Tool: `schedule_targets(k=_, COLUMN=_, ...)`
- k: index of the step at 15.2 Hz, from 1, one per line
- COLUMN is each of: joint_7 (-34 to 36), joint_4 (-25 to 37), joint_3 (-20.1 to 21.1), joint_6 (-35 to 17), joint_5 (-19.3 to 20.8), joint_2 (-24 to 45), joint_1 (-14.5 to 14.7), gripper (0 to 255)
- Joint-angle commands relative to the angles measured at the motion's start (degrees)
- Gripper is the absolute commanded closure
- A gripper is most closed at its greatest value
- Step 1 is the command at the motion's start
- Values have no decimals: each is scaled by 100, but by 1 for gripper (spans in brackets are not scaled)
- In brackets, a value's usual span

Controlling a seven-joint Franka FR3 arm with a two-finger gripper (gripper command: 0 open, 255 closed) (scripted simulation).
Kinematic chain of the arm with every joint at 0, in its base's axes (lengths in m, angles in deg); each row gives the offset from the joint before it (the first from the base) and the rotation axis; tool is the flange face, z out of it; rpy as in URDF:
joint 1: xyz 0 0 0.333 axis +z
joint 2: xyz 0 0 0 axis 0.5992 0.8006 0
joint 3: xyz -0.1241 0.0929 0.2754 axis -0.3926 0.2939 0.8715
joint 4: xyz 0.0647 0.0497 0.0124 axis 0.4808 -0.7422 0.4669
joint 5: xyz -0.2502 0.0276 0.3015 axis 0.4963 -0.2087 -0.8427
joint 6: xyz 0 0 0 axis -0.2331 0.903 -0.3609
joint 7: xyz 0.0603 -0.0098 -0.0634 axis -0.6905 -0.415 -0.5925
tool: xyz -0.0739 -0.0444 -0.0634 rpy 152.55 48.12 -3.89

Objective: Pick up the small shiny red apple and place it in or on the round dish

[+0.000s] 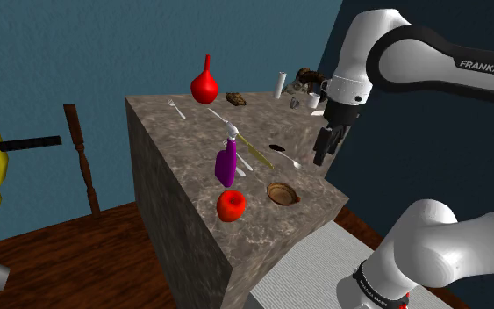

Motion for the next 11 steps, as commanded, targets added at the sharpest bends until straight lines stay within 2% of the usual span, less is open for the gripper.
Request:
schedule_targets(k=1, joint_7=0, joint_4=0, joint_3=0, joint_6=0, joint_5=0, joint_2=0, joint_1=0, gripper=0)
schedule_targets(k=11, joint_7=263, joint_4=-244, joint_3=907, joint_6=-2076, joint_5=-184, joint_2=1177, joint_1=439, gripper=0)
